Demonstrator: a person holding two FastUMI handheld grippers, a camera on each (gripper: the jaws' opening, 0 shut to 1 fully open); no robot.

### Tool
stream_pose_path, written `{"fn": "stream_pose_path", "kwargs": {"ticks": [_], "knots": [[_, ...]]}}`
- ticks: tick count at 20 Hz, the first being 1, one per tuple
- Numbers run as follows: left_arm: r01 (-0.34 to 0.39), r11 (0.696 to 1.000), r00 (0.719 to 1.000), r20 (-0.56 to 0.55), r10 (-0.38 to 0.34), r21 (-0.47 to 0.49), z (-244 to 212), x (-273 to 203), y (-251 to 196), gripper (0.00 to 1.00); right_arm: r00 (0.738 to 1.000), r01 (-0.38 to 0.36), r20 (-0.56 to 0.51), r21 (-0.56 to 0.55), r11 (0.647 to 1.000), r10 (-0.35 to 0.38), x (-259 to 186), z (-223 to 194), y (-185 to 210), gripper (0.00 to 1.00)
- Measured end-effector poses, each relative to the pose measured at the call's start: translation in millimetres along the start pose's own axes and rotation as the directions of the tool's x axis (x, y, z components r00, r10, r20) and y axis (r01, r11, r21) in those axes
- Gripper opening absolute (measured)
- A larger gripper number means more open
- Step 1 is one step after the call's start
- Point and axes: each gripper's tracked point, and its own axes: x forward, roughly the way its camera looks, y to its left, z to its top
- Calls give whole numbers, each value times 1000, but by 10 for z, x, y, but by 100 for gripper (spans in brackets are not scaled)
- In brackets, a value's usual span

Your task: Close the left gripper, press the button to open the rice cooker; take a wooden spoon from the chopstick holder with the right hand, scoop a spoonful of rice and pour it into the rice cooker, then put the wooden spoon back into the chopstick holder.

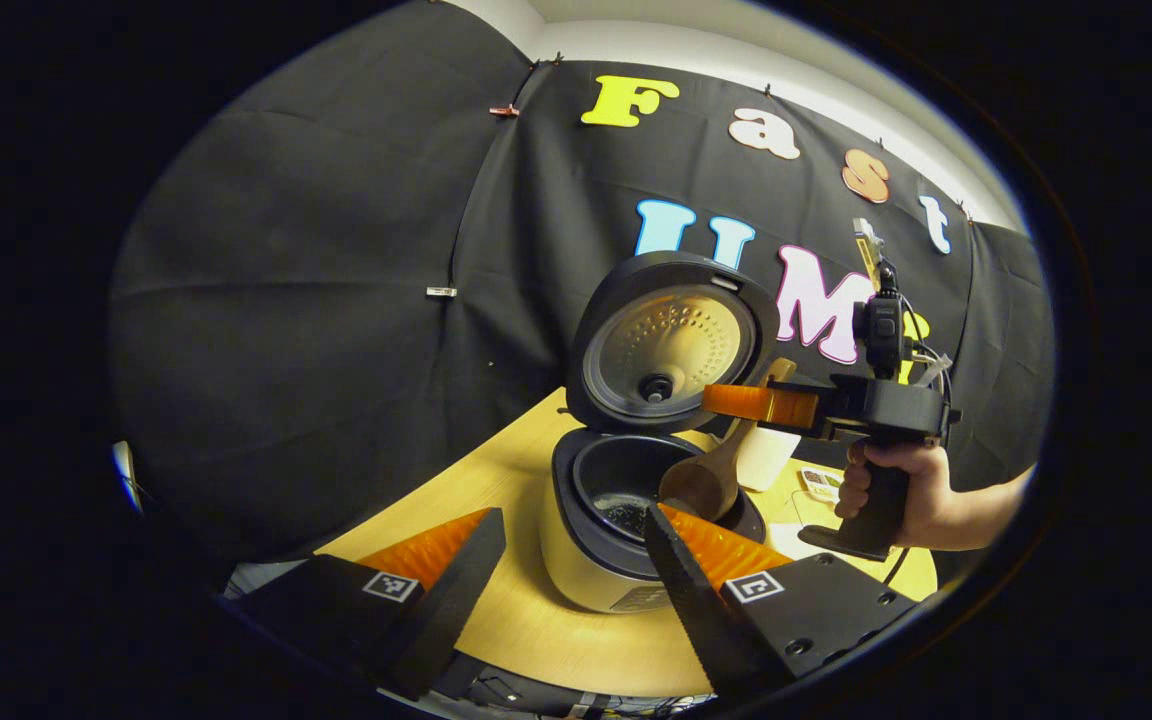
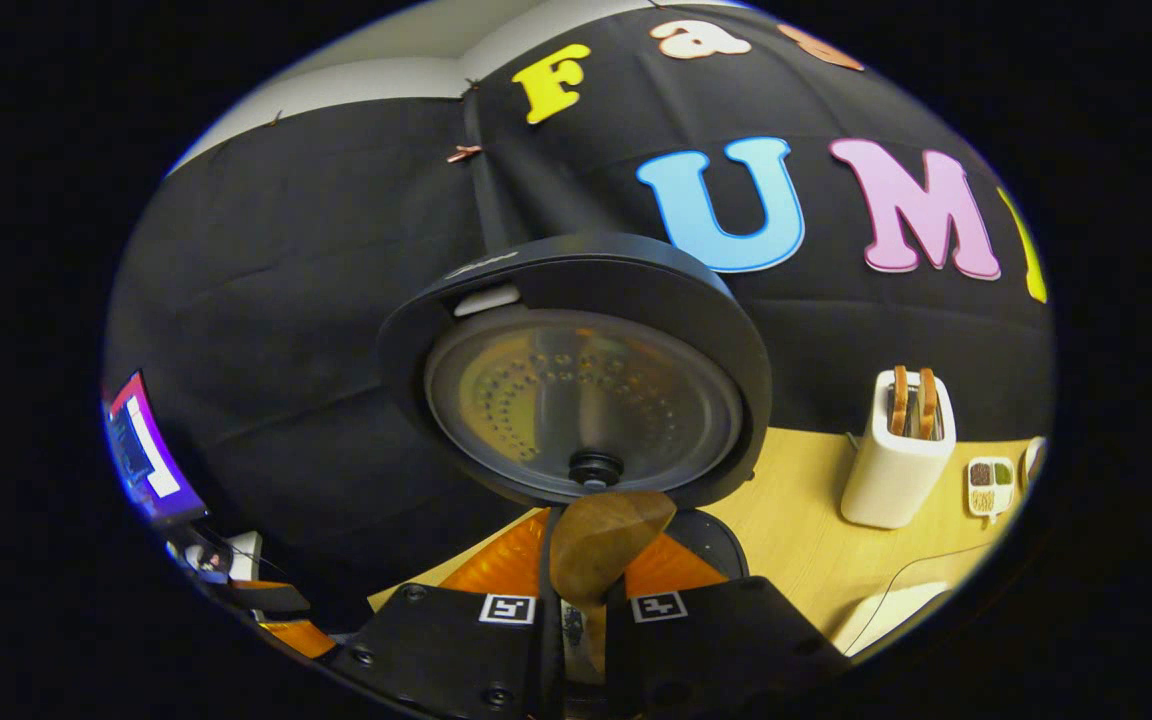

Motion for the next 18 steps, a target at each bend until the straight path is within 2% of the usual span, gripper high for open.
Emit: {"fn": "stream_pose_path", "kwargs": {"ticks": [5, 8, 10, 13, 14, 15, 16, 18], "knots": [[-8, 1000, 1000, -7, 7, -9, -32, 10, 68, 95, 996, -90, -31, -164, 982, 86, -20, -180, 248, 20], [-6, 1000, 1000, -4, 6, -7, -23, 22, 51, 95, 985, -171, -46, -301, 938, 165, -84, -295, 451, 20], [-9, 1000, 1000, 1, 9, 2, -17, 30, 69, 95, 979, -202, -78, -341, 918, 186, -123, -414, 518, 20], [-15, 1000, 1000, 6, 15, 11, -5, 33, 82, 96, 984, -176, -86, -282, 943, 158, -72, -423, 438, 20], [-14, 1000, 1000, 9, 14, 15, 9, 22, 74, 95, 987, -158, -77, -248, 956, 143, -68, -365, 399, 16], [-13, 1000, 1000, 11, 13, 20, 7, 18, 57, 95, 990, -138, -59, -209, 968, 128, -79, -283, 345, 16], [-11, 1000, 1000, 11, 10, 24, 11, 4, 45, 95, 993, -116, -36, -166, 979, 111, -94, -180, 295, 20], [-2, 1000, 1000, 10, 1, 29, 11, -3, 3, 95, 997, -73, 8, -59, 996, 73, -148, 41, 158, 20]]}}
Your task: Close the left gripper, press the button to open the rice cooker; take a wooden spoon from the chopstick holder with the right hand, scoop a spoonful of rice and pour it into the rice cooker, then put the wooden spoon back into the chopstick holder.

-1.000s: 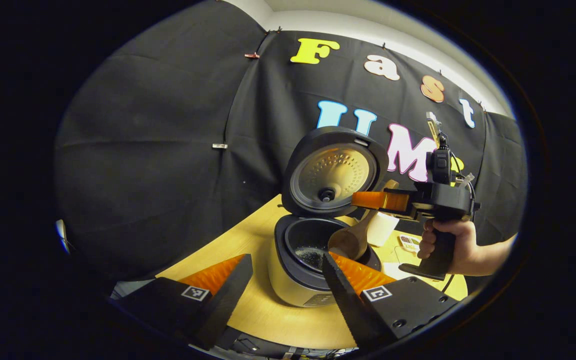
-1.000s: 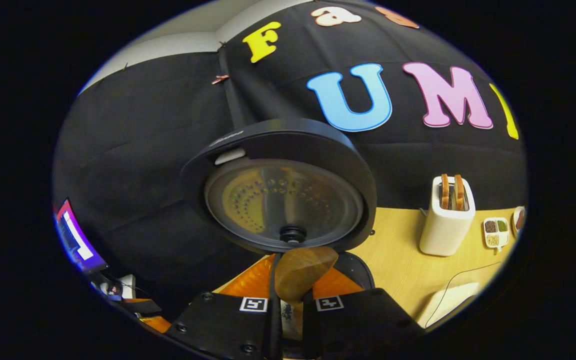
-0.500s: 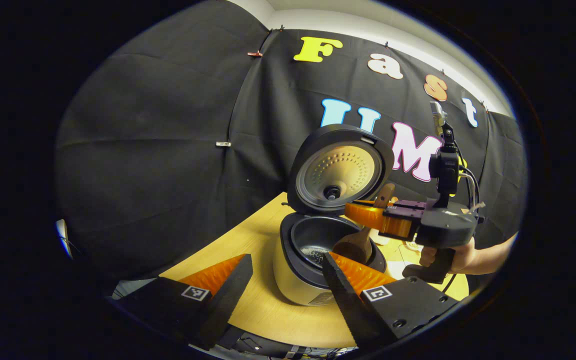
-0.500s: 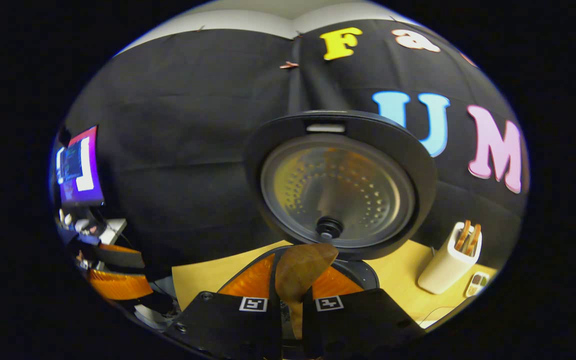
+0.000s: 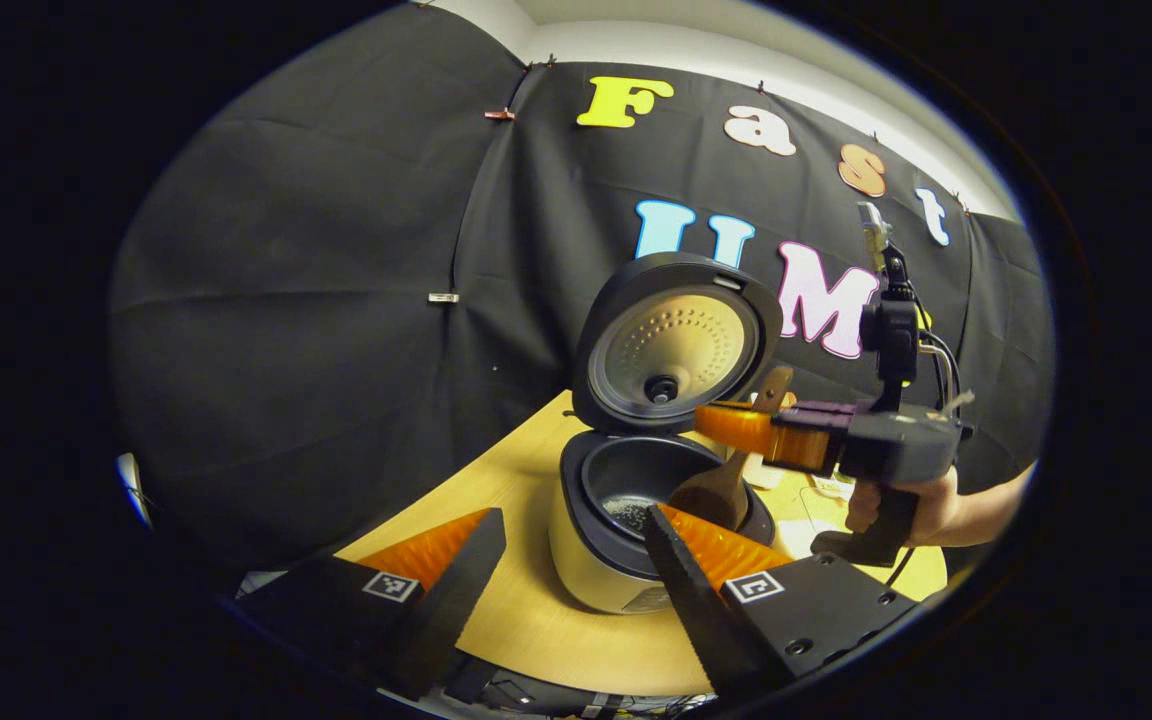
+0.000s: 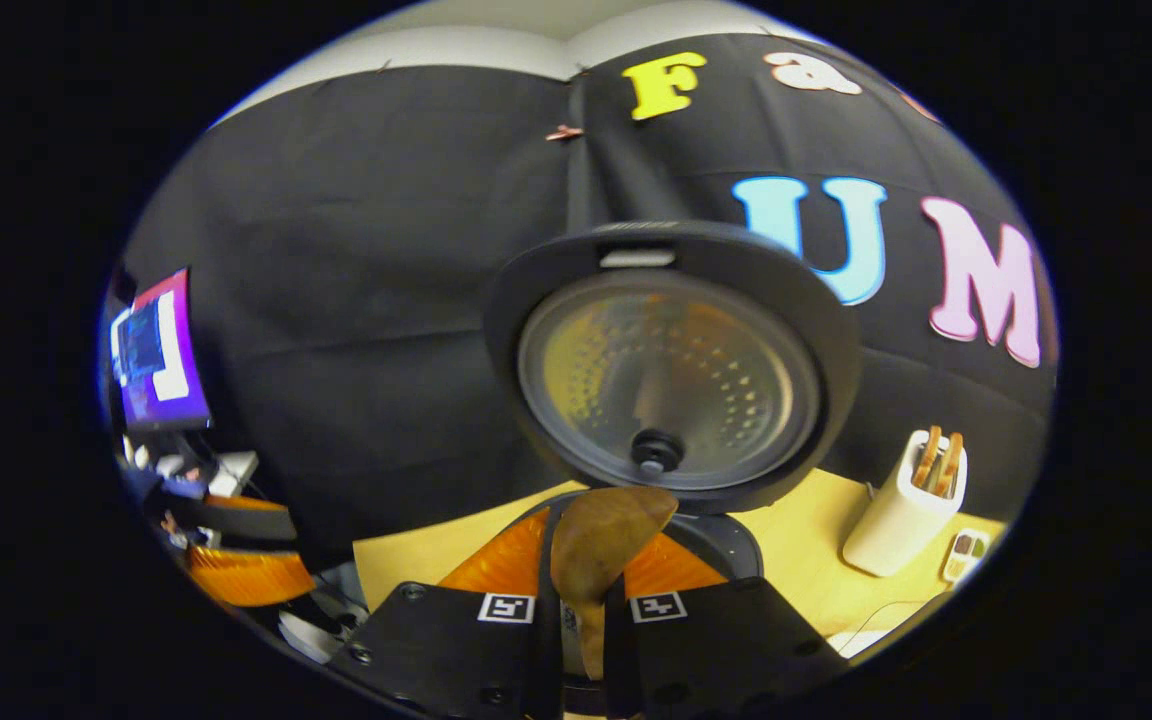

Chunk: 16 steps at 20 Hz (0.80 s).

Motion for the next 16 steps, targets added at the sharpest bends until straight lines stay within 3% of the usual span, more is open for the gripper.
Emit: {"fn": "stream_pose_path", "kwargs": {"ticks": [3, 8, 12, 16], "knots": [[18, 1000, 1000, 6, -18, -8, 27, 30, -103, 95, 993, 87, 62, 165, 982, -98, -191, 313, -320, 20], [101, 995, 995, 25, -101, 0, 121, 88, -520, 96, 963, 204, 90, 383, 901, -256, -682, 515, -1110, 20], [179, 983, 983, 39, -180, 44, 179, 179, -978, 96, 902, 311, 100, 524, 793, -420, -1327, 593, -1839, 20], [249, 968, 968, 34, -250, 33, 156, 255, -1438, 96, 808, 443, 79, 574, 689, -584, -2090, 505, -2645, 20]]}}
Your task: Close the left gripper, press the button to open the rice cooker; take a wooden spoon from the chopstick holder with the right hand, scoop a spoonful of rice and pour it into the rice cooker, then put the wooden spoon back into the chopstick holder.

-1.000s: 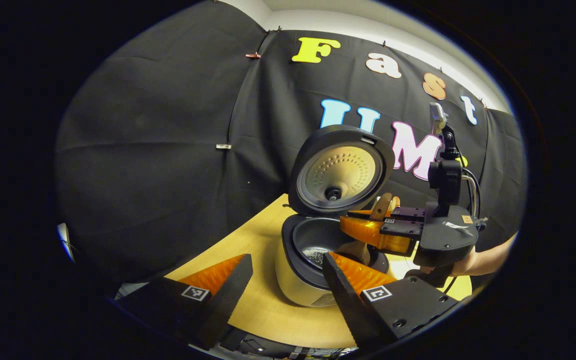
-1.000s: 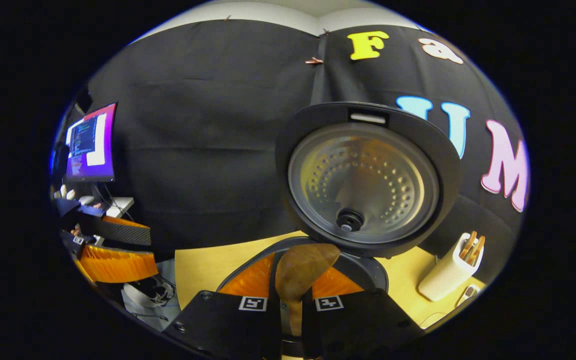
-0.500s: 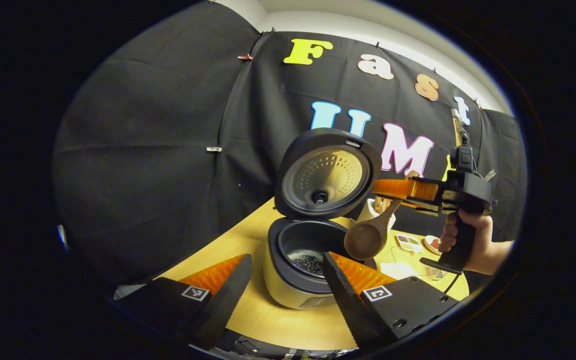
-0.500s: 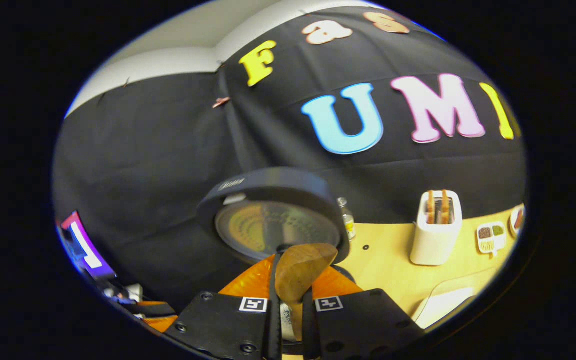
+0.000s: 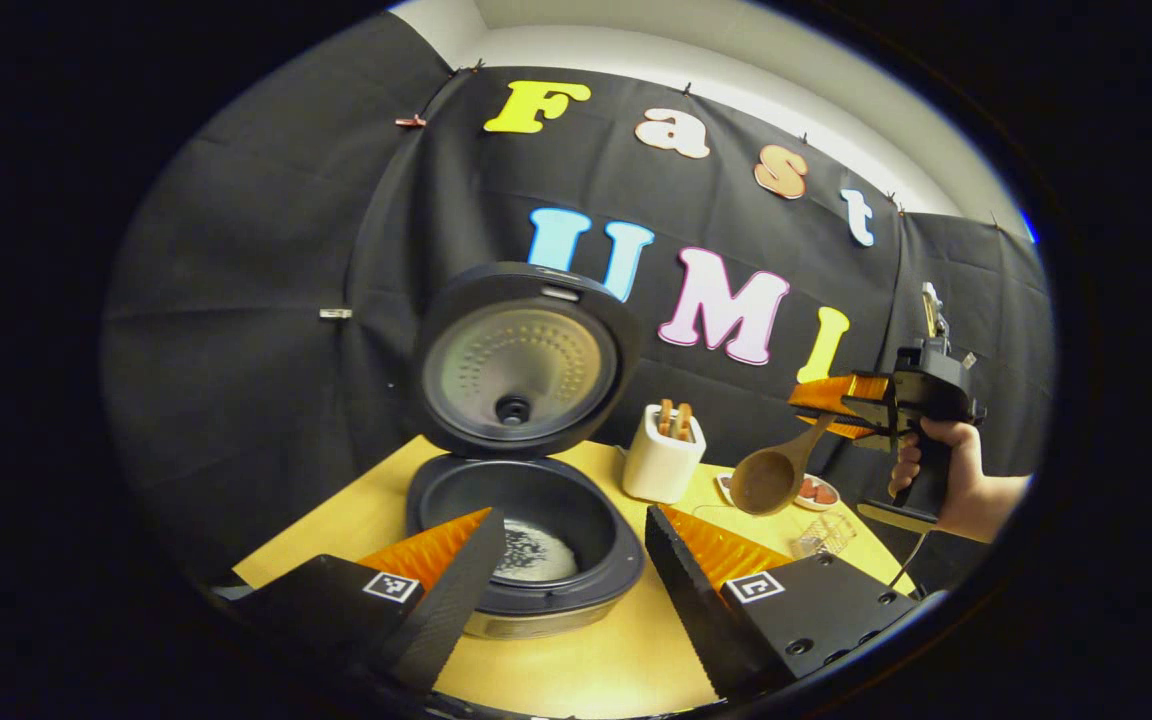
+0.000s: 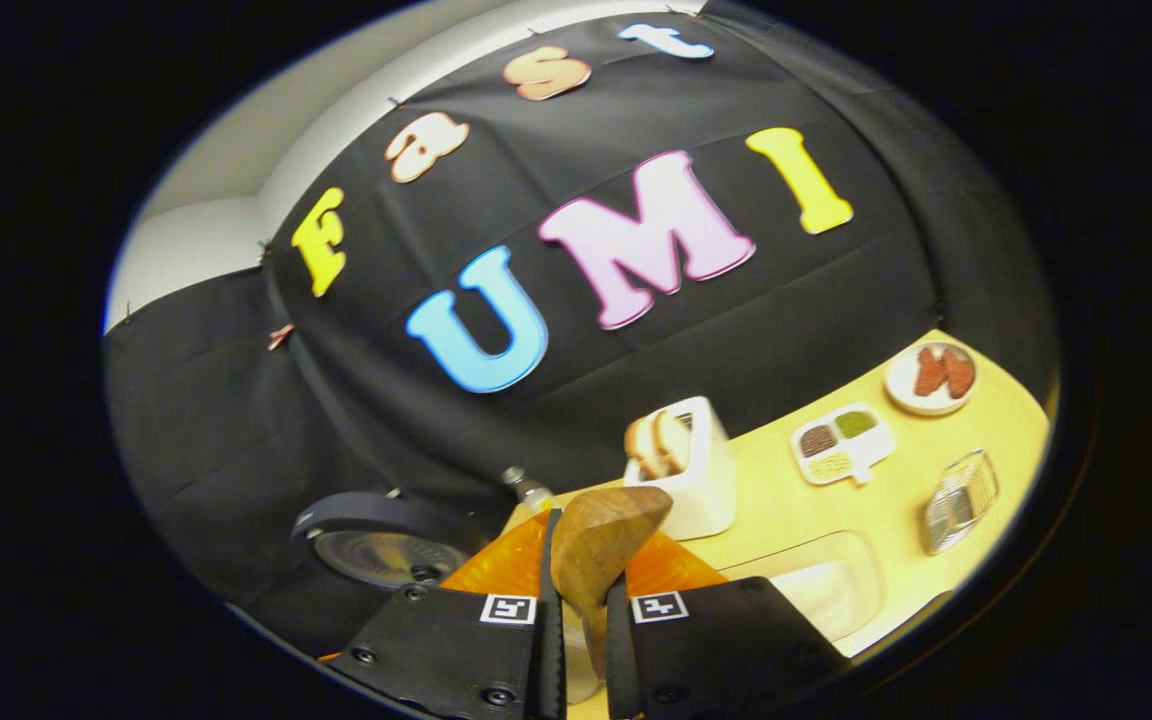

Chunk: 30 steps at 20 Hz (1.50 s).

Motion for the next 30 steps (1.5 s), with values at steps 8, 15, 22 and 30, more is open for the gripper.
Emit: {"fn": "stream_pose_path", "kwargs": {"ticks": [8, 15, 22, 30], "knots": [[-29, 1000, 999, -17, 29, 4, -4, 253, -372, 95, 946, 274, 134, 157, 949, -295, -278, 854, -1692, 20], [-163, 986, 987, -11, 162, -20, 54, 335, -445, 95, 893, 403, 97, 259, 878, -439, -182, 898, -2830, 20], [-308, 951, 951, 9, 308, 23, 162, 345, -530, 95, 867, 477, 13, 267, 837, -498, 35, 630, -3578, 15], [-350, 935, 937, 14, 350, 51, 256, 300, -781, 95, 867, 497, -85, 204, 843, -491, 256, 196, -3790, 20]]}}
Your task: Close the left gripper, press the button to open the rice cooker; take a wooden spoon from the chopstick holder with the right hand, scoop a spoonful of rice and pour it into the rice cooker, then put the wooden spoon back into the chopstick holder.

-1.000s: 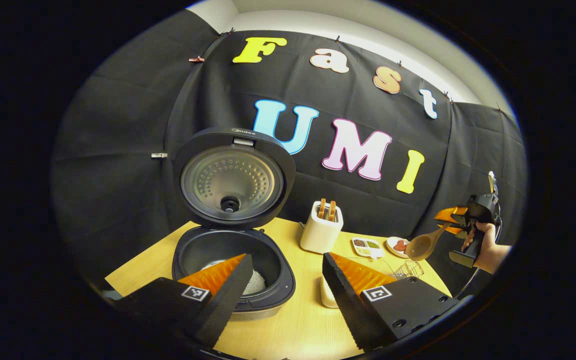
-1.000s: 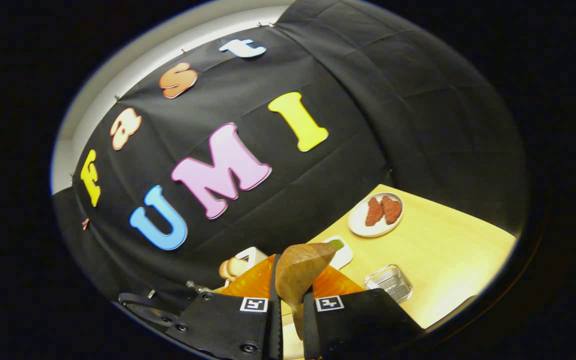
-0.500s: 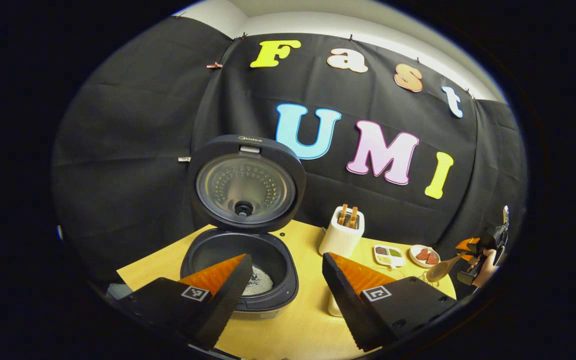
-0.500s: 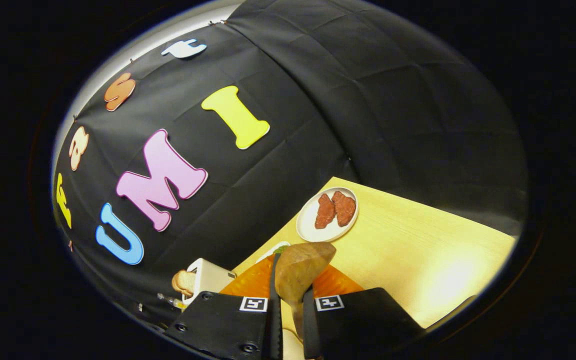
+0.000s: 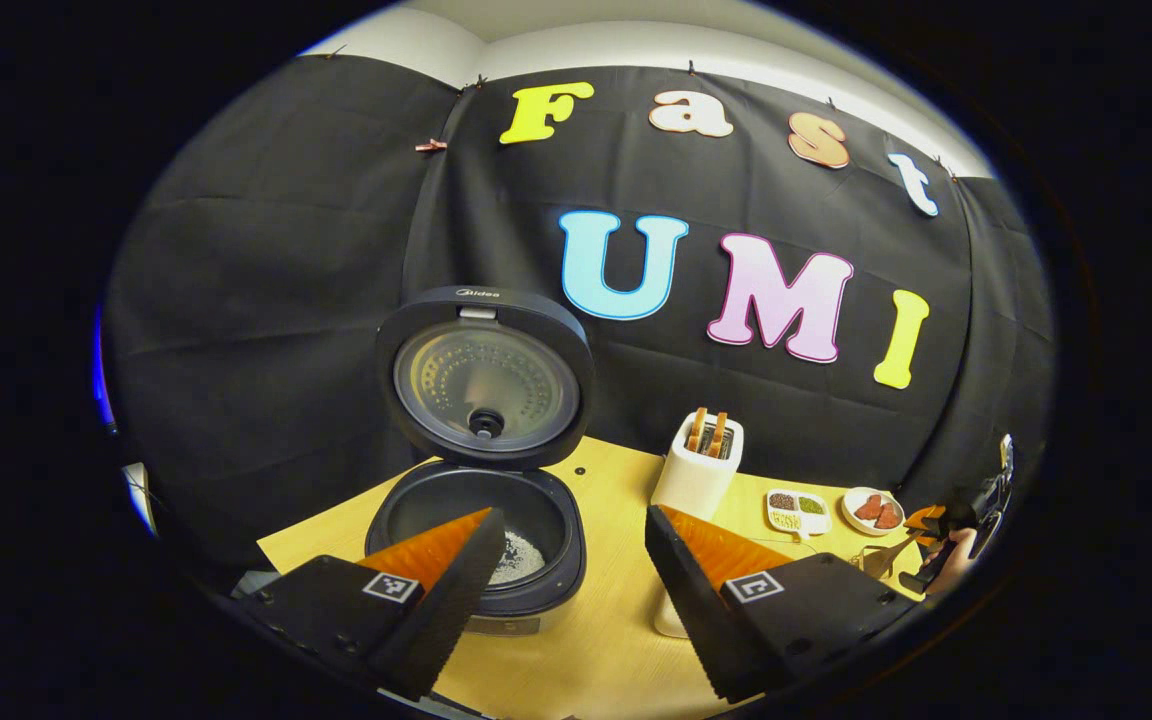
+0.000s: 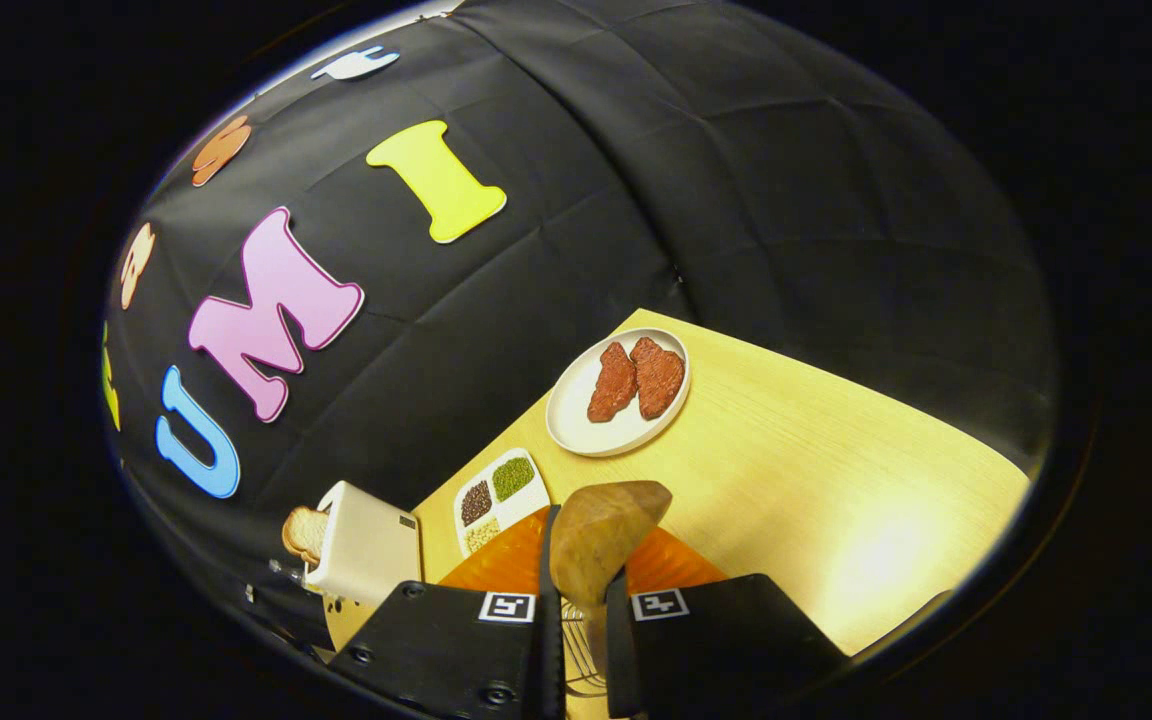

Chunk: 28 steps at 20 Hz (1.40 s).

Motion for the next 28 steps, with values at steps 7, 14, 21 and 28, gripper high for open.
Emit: {"fn": "stream_pose_path", "kwargs": {"ticks": [7, 14, 21, 28], "knots": [[-83, 994, 988, 136, 73, 69, 576, 22, 294, 95, 999, -39, 7, -29, 999, 40, -178, -73, 117, 48], [-94, 980, 955, 295, 39, 176, 1381, 84, 540, 95, 998, 23, 61, -165, 986, -13, -846, -175, -78, 99], [-12, 979, 927, 368, -66, 206, 1772, 527, 687, 94, 995, 21, 101, -415, 910, 23, -1821, -560, -6, 98], [73, 976, 909, 388, -149, 204, 1950, 1292, 790, 94, 975, -30, 158, -601, 799, 155, -2702, -809, 579, 98]]}}
